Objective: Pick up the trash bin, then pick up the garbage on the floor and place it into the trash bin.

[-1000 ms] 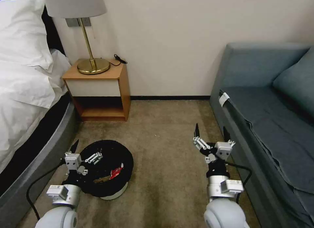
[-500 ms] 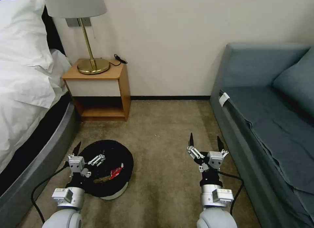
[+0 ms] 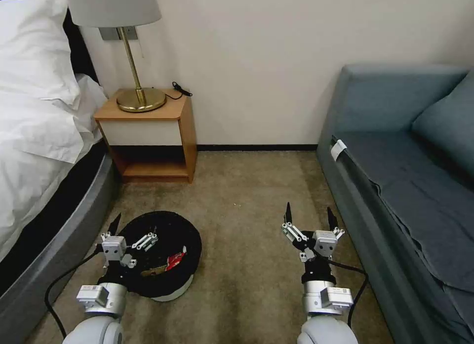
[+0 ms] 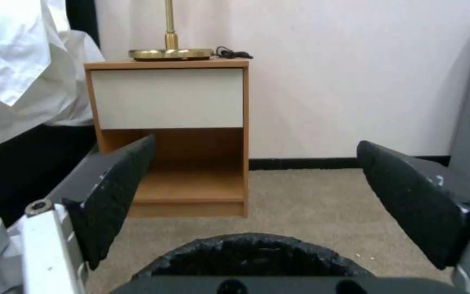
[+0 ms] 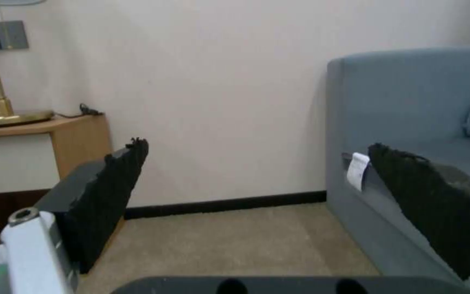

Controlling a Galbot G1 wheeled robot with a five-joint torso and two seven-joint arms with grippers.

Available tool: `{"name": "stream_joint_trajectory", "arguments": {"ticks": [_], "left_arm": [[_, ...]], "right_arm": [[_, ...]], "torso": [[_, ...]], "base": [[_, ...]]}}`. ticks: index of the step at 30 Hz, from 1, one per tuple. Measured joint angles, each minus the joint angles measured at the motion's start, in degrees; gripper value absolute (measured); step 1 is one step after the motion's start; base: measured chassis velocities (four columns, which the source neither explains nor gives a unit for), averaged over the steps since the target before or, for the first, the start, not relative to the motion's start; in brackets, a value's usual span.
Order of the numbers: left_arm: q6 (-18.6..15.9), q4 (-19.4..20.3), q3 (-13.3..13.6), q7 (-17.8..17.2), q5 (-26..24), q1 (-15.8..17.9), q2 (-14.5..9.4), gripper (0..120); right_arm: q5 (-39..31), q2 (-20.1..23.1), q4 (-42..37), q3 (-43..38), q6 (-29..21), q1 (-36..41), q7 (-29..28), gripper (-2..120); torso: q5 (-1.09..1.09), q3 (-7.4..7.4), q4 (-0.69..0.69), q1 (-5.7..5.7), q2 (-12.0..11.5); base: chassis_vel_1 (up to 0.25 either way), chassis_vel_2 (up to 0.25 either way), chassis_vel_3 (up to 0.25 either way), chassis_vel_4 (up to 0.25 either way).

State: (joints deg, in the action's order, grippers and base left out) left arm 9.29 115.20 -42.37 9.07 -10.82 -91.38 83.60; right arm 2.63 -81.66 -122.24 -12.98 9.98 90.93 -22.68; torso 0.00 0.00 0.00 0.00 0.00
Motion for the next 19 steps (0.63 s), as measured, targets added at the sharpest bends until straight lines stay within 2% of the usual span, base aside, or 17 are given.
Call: {"name": "stream_joint_trajectory", "arguments": {"ticks": [19], "left_arm": [[-0.02,0.03,-0.02,-0.01,-0.05,0.01,-0.01,100]], "right_arm": [[-0.10,0.06,-0.07,0.02,-0.11,-0.07,-0.05,100]], "torso": [[0.00,0.00,0.00,0.00,0.00]], "base": [[0.000,0.000,0.000,0.000]]}}
